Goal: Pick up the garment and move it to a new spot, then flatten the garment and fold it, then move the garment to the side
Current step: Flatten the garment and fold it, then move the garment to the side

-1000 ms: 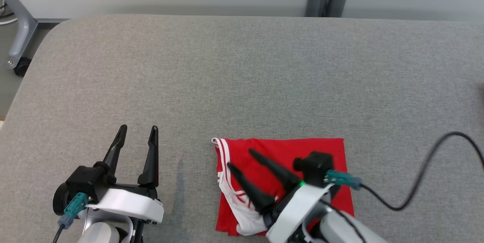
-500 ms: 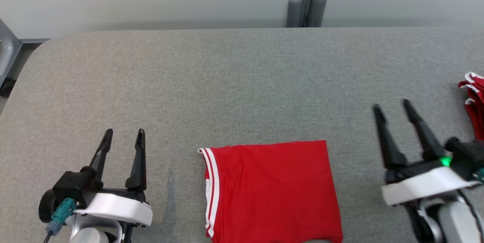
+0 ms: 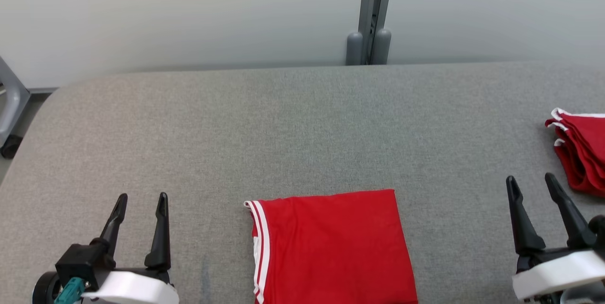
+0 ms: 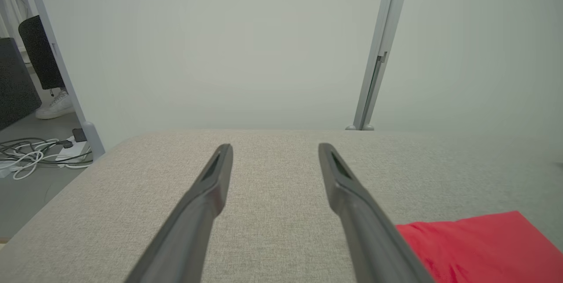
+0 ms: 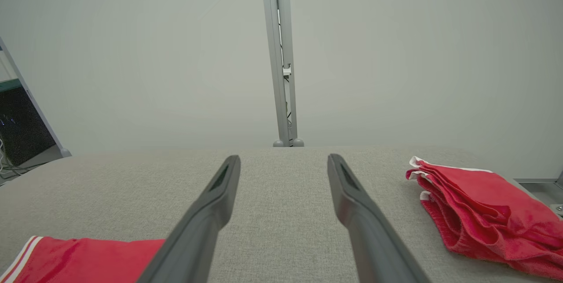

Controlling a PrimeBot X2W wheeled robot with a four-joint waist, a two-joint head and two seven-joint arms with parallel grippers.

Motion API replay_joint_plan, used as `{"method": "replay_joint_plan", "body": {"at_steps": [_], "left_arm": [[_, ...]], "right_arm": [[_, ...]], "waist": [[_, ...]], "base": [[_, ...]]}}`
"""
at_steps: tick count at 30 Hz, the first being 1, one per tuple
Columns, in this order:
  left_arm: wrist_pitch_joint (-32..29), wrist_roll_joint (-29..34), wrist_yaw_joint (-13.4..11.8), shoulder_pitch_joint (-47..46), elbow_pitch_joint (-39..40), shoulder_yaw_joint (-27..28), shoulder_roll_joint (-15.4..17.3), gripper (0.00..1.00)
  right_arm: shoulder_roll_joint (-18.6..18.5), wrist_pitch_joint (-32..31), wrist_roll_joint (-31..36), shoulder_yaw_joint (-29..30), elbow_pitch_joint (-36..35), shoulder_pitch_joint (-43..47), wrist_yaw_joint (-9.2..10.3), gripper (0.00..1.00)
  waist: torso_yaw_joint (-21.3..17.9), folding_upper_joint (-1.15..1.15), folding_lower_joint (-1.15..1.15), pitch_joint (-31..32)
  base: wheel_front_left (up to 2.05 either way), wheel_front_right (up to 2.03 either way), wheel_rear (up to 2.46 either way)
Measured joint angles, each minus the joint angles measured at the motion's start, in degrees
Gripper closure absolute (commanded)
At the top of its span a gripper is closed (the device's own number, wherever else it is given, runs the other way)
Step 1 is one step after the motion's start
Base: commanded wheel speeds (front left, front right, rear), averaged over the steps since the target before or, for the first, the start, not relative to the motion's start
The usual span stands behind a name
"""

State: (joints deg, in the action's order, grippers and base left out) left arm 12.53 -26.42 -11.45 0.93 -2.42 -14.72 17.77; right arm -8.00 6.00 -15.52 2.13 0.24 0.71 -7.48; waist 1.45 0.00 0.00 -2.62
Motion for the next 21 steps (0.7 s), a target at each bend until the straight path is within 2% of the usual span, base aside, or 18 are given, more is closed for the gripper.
{"method": "replay_joint_plan", "body": {"at_steps": [12, 21], "left_arm": [[-1.92, -0.69, -1.23, 5.22, 2.35, -0.11, 1.25, 0.00], [-2.19, -0.94, -1.70, 5.92, 2.59, -0.27, 1.48, 0.00]], "right_arm": [[1.80, -2.89, 0.56, 1.48, -3.66, 6.12, 0.00, 0.00], [2.44, -3.74, 0.63, 2.31, -4.92, 7.19, 0.00, 0.00]], "waist": [[0.86, 0.00, 0.00, 4.49], [0.87, 0.00, 0.00, 4.76]], "base": [[0.00, 0.00, 0.00], [0.00, 0.00, 0.00]]}}
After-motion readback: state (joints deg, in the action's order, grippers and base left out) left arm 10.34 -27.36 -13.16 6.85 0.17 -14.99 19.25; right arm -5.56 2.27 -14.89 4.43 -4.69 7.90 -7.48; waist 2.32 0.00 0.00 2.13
